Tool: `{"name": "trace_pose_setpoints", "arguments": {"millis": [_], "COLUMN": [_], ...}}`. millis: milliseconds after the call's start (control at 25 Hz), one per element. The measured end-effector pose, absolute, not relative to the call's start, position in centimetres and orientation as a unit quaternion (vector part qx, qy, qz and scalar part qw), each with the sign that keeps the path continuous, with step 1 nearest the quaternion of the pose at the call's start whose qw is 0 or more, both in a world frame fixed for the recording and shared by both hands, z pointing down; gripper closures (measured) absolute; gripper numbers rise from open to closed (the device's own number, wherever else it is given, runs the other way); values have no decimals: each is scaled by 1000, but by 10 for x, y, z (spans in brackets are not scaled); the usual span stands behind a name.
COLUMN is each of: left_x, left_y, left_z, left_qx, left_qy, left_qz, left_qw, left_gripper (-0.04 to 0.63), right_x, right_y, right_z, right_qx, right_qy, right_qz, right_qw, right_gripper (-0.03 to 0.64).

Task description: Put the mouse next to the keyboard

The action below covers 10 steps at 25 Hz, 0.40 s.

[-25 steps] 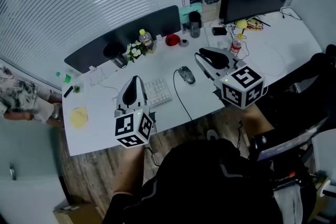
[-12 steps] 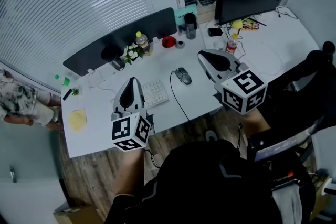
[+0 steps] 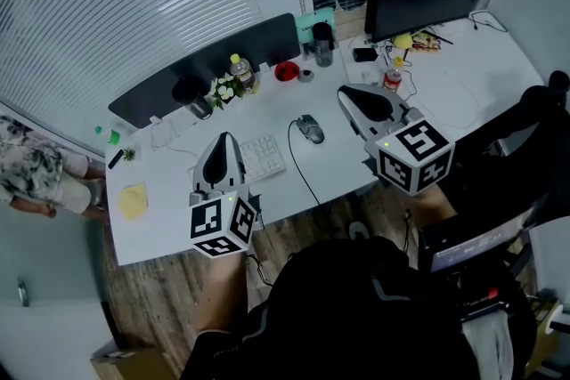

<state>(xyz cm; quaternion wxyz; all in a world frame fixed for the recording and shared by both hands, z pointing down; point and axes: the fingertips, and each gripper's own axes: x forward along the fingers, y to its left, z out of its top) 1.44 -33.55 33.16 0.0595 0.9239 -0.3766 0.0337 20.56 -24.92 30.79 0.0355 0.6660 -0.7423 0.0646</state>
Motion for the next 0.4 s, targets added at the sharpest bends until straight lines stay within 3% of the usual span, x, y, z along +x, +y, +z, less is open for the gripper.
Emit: {"name": "trace_pose_setpoints", "arguments": {"millis": [400], "left_x": [19], "left_y": [-329], "left_z": [332], "left_qx": [921], "left_qy": [-385], "left_qz": [35], "left_qw": [53], "left_gripper": [566], "right_x": [214], "right_y": [-241], "right_z": [313], "right_qx": [671], "right_qy": [-738], "right_qz": [69], "right_qw": [34], "right_gripper": [618]}}
